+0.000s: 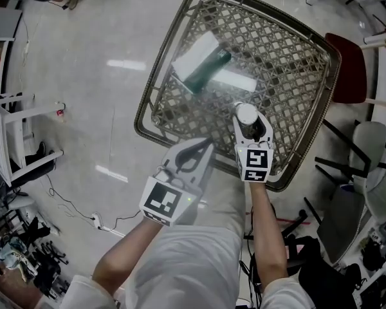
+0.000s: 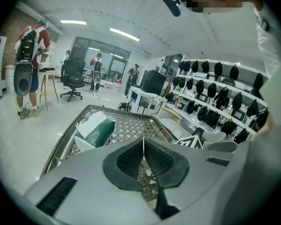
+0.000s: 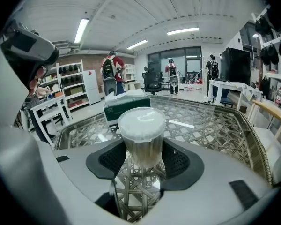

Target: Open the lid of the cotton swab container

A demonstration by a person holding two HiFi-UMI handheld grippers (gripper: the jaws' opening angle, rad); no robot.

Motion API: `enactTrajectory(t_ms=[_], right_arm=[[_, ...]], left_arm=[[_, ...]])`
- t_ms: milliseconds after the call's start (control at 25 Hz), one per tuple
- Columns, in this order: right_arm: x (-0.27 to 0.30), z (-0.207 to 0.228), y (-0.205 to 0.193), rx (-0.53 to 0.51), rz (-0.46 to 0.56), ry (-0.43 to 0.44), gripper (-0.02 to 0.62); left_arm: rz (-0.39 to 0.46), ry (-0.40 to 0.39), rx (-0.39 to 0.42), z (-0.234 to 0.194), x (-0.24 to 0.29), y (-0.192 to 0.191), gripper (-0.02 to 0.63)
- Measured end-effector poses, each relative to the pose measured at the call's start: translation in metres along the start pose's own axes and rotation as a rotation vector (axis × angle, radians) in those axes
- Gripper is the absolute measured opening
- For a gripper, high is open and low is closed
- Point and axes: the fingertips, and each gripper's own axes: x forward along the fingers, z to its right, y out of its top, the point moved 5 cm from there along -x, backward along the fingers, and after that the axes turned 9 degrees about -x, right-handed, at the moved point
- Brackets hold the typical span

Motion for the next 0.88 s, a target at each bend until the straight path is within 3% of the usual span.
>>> enactTrajectory(t_ms=[480,880], right_arm=[[-0.065,-0.007,0.06,-0.03,0.05,0.009,0.232],[-0.131,-0.014,0.135,-0.096,0.058,0.014,0.232]], left_arm=[[0.083,-0.017,-0.021,0.021,-0.035,0.036,0.008],[0.182,-0.038,-0.008,0.047,-0.087,0.082,0.008]])
